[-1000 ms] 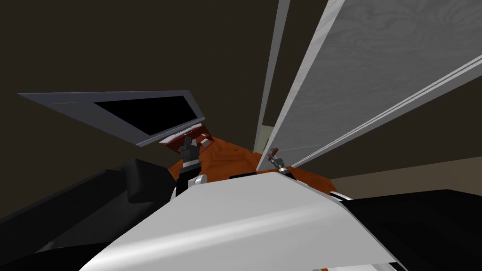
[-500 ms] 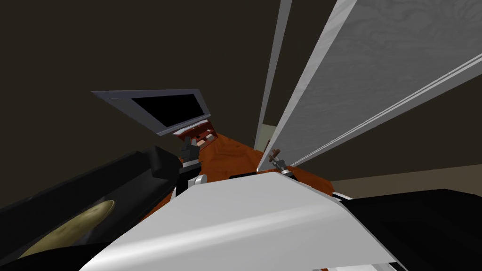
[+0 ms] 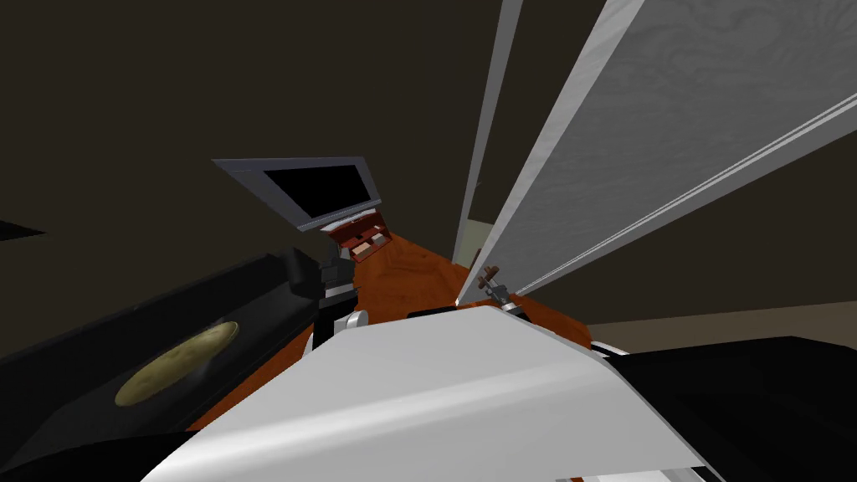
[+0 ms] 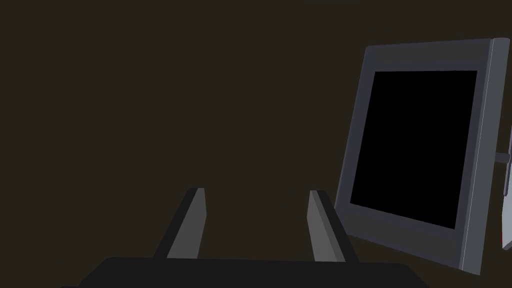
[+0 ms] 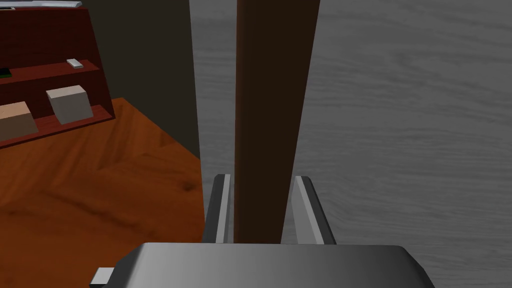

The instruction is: Pull the door open

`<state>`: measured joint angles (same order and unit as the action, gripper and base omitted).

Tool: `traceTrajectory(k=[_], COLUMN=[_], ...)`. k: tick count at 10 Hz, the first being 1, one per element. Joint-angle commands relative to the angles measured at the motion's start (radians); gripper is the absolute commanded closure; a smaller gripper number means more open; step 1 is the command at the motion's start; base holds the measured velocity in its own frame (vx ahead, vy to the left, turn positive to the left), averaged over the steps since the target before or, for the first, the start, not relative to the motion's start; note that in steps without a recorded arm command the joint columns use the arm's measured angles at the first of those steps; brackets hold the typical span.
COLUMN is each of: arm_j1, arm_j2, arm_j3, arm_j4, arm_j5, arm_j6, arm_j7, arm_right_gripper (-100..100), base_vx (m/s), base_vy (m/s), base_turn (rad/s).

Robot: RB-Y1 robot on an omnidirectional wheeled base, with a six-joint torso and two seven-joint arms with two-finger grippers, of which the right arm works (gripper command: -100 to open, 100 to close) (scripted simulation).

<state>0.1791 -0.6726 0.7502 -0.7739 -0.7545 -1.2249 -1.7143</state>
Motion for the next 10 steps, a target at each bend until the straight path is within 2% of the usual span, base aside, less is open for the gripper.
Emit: traceTrajectory(k=[1, 3, 7, 8, 10], arm_j1=[-0.002, -0.007, -0.014, -0.014, -0.016], arm_j2=[0.002, -0.002, -0.007, -0.007, -0.007], arm_j3=[0.011, 0.022, 0.036, 0.033, 0.042], arm_j4=[0.015, 0.031, 0.052, 0.048, 0.064], arm_j5=[0.005, 0.008, 0.013, 0.012, 0.014], arm_j6=[-0.010, -0.024, -0.044, -0.040, -0.053], arm_j7=[-0.010, -0.023, -0.040, -0.037, -0.047], arm_right_gripper=[100, 100, 100, 100, 100], base_vx=[-0.201, -0.237, -0.211, -0.084, -0.144], base_vy=[-0.084, -0.067, -0.073, -0.027, -0.070], base_turn=[0.121, 0.204, 0.119, 0.020, 0.164])
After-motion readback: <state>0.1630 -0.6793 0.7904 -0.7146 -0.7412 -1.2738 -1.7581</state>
